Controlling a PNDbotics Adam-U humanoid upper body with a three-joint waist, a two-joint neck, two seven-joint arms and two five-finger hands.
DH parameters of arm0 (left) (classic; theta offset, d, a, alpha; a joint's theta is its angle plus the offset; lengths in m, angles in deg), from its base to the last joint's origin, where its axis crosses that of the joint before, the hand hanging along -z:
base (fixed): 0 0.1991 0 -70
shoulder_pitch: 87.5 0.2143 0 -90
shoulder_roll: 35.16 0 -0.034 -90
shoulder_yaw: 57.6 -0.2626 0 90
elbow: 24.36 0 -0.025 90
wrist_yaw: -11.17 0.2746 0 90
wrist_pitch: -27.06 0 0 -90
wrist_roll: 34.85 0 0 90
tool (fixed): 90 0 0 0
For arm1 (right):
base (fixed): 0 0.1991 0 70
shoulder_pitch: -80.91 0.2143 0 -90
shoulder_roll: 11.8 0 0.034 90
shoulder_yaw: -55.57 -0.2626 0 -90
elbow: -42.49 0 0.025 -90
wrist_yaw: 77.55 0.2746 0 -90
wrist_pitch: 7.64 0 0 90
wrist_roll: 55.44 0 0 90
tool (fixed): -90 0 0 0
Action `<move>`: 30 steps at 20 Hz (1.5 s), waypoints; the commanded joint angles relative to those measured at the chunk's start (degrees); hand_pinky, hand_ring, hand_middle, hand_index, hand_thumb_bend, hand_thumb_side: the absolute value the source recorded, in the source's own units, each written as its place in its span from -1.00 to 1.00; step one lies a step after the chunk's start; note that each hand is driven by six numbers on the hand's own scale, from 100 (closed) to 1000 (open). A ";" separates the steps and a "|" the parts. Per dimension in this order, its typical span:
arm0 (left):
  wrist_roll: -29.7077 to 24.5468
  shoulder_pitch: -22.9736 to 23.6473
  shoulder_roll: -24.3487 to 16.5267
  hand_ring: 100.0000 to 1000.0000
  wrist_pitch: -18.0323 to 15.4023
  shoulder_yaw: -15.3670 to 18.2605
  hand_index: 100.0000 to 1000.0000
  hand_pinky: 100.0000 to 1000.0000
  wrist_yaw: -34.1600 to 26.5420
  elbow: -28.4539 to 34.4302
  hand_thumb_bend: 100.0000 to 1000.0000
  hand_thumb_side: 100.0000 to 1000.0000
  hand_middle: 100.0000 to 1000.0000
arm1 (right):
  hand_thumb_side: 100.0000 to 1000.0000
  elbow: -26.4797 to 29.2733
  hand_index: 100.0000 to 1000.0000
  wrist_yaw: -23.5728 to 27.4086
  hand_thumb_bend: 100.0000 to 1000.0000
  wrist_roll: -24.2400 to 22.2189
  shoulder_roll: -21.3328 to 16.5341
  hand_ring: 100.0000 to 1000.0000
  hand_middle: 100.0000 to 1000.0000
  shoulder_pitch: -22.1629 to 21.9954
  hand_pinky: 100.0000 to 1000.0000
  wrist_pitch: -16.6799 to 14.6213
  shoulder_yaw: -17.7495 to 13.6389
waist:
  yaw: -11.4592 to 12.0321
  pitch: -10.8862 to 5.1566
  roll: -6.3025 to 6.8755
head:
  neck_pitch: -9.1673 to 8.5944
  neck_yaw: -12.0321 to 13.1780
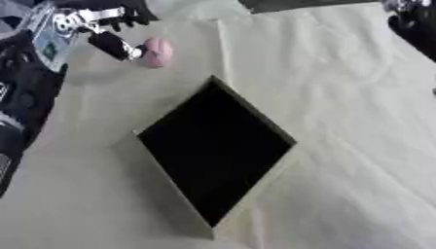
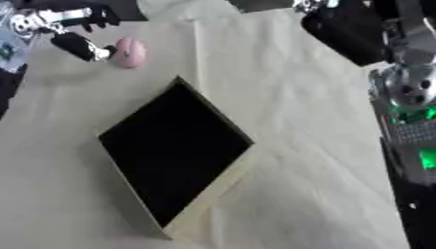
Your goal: Pick up objects on the table and place them in the box.
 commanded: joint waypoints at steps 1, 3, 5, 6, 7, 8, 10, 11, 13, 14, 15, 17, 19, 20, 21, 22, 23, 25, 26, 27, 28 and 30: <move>0.50 -1.13 -0.79 0.72 0.31 0.66 0.80 0.56 0.36 0.69 -0.70 -0.53 0.69 | 0.28 1.10 0.66 0.35 -1.00 0.18 -0.95 0.52 0.30 0.82 0.58 0.12 -0.15 | -0.24 -0.97 -0.03 | -0.95 0.34; 1.25 -1.17 -0.79 0.72 0.56 0.74 0.80 0.56 0.44 0.74 -0.68 -0.51 0.68 | 0.28 1.10 0.66 0.37 -1.00 0.15 -1.02 0.52 0.30 0.97 0.58 0.12 -0.13 | -0.54 -0.67 0.02 | -1.22 0.54; 1.68 -1.27 -0.76 0.72 0.85 0.81 0.80 0.56 0.48 0.66 -0.68 -0.49 0.68 | 0.28 1.10 0.66 0.41 -1.00 0.10 -1.09 0.52 0.29 1.21 0.58 0.10 -0.08 | -0.93 -0.30 0.11 | -1.50 0.86; 1.79 -1.33 -0.78 0.72 0.98 0.83 0.80 0.56 0.51 0.63 -0.67 -0.49 0.68 | 0.28 1.10 0.66 0.43 -1.00 0.08 -1.14 0.52 0.29 1.31 0.58 0.09 -0.06 | -1.10 -0.15 0.17 | -1.62 1.00; 1.98 -1.41 -0.85 0.73 1.18 0.89 0.81 0.57 0.59 0.64 -0.64 -0.47 0.69 | 0.28 1.10 0.66 0.45 -1.00 0.06 -1.21 0.52 0.29 1.43 0.58 0.09 -0.04 | -1.35 0.09 0.25 | -1.84 1.20; 2.24 -1.48 -0.90 0.74 1.40 0.96 0.81 0.58 0.69 0.67 -0.64 -0.46 0.70 | 0.23 1.10 0.66 0.47 -1.00 0.05 -1.27 0.51 0.29 1.53 0.58 0.10 -0.03 | -1.55 0.27 0.32 | -2.03 1.36; 3.03 -1.64 -1.06 0.75 1.94 1.14 0.82 0.59 1.08 0.82 -0.61 -0.46 0.71 | 0.28 1.10 0.66 0.55 -1.00 0.00 -1.38 0.51 0.29 1.81 0.58 0.09 0.03 | -2.08 0.71 0.49 | -2.52 1.70; 3.49 -1.71 -1.17 0.76 2.22 1.22 0.82 0.58 1.41 0.90 -0.59 -0.46 0.71 | 0.28 1.10 0.65 0.60 -1.00 -0.05 -1.43 0.51 0.29 1.93 0.58 0.06 0.08 | -2.32 0.92 0.59 | -2.79 1.83; 4.71 -1.82 -1.38 0.76 2.91 1.35 0.82 0.59 2.51 1.06 -0.57 -0.46 0.71 | 0.28 1.10 0.65 0.71 -1.00 -0.14 -1.55 0.51 0.28 2.05 0.58 0.07 0.16 | -2.70 1.32 0.76 | -3.16 2.02; 5.15 -1.86 -1.41 0.76 3.15 1.44 0.82 0.59 2.93 1.01 -0.57 -0.46 0.71 | 0.28 1.10 0.65 0.78 -1.00 -0.19 -1.61 0.51 0.28 2.09 0.58 0.08 0.19 | -2.83 1.48 0.83 | -3.34 2.11; 5.49 -1.89 -1.45 0.76 3.34 1.50 0.82 0.59 3.27 0.93 -0.57 -0.46 0.71 | 0.28 1.10 0.65 0.83 -1.00 -0.22 -1.66 0.50 0.28 2.14 0.58 0.09 0.22 | -2.94 1.66 0.91 | -3.53 2.20; 5.79 -1.88 -1.47 0.76 3.74 1.52 0.83 0.59 4.03 0.67 -0.55 -0.45 0.71 | 0.28 1.10 0.65 0.94 -1.00 -0.23 -1.73 0.50 0.28 2.26 0.58 0.09 0.25 | -3.14 1.97 1.05 | -3.82 2.36; 5.88 -1.86 -1.44 0.76 4.13 1.52 0.83 0.59 4.88 0.46 -0.55 -0.45 0.70 | 0.28 1.10 0.65 1.03 -1.00 -0.22 -1.82 0.50 0.28 2.31 0.58 0.09 0.28 | -3.30 2.23 1.15 | -3.95 2.47; 5.91 -1.86 -1.43 0.76 4.35 1.52 0.83 0.59 5.42 0.36 -0.54 -0.44 0.70 | 0.28 1.10 0.65 1.07 -1.00 -0.22 -1.88 0.50 0.28 2.32 0.58 0.11 0.28 | -3.39 2.35 1.20 | -4.00 2.54; 5.94 -1.84 -1.40 0.76 4.58 1.56 0.83 0.59 5.95 0.27 -0.53 -0.45 0.71 | 0.28 1.10 0.65 1.11 -1.00 -0.22 -1.93 0.50 0.28 2.32 0.58 0.11 0.30 | -3.46 2.45 1.27 | -4.05 2.65; 6.06 -1.83 -1.38 0.76 4.79 1.62 0.83 0.59 6.45 0.22 -0.53 -0.45 0.70 | 0.28 1.10 0.65 1.15 -1.00 -0.23 -1.96 0.50 0.28 2.32 0.58 0.12 0.31 | -3.52 2.52 1.32 | -4.09 2.77; 6.31 -1.82 -1.37 0.74 5.01 1.73 0.82 0.58 6.89 0.22 -0.56 -0.46 0.69 | 0.28 1.10 0.65 1.19 -1.00 -0.25 -1.95 0.50 0.27 2.33 0.58 0.11 0.33 | -3.58 2.58 1.36 | -4.18 2.86; 6.85 -1.79 -1.39 0.74 5.41 1.80 0.82 0.57 7.76 0.19 -0.57 -0.49 0.68 | 0.28 1.10 0.65 1.26 -1.00 -0.29 -1.96 0.50 0.27 2.33 0.58 0.11 0.36 | -3.66 2.65 1.43 | -4.27 2.91; 7.12 -1.78 -1.39 0.73 5.65 1.81 0.81 0.57 8.25 0.13 -0.60 -0.49 0.67 | 0.28 1.10 0.65 1.30 -1.00 -0.32 -1.97 0.50 0.27 2.32 0.58 0.11 0.39 | -3.69 2.67 1.47 | -4.30 2.92; 7.29 -1.77 -1.34 0.72 5.80 1.84 0.81 0.55 8.63 0.04 -0.62 -0.49 0.66 | 0.28 1.10 0.65 1.34 -1.00 -0.35 -1.96 0.50 0.27 2.29 0.58 0.10 0.40 | -3.71 2.68 1.50 | -4.30 2.93; 7.32 -1.75 -1.30 0.71 5.94 1.83 0.81 0.55 8.93 -0.07 -0.62 -0.48 0.66 | 0.28 1.10 0.65 1.39 -1.00 -0.37 -1.95 0.50 0.27 2.23 0.58 0.11 0.42 | -3.71 2.67 1.52 | -4.31 2.91; 7.33 -1.75 -1.24 0.68 6.26 1.92 0.79 0.51 9.19 -0.21 -0.73 -0.52 0.62 | 0.29 1.10 0.65 1.48 -1.00 -0.40 -1.89 0.50 0.27 2.18 0.58 0.12 0.46 | -3.74 2.66 1.55 | -4.35 2.92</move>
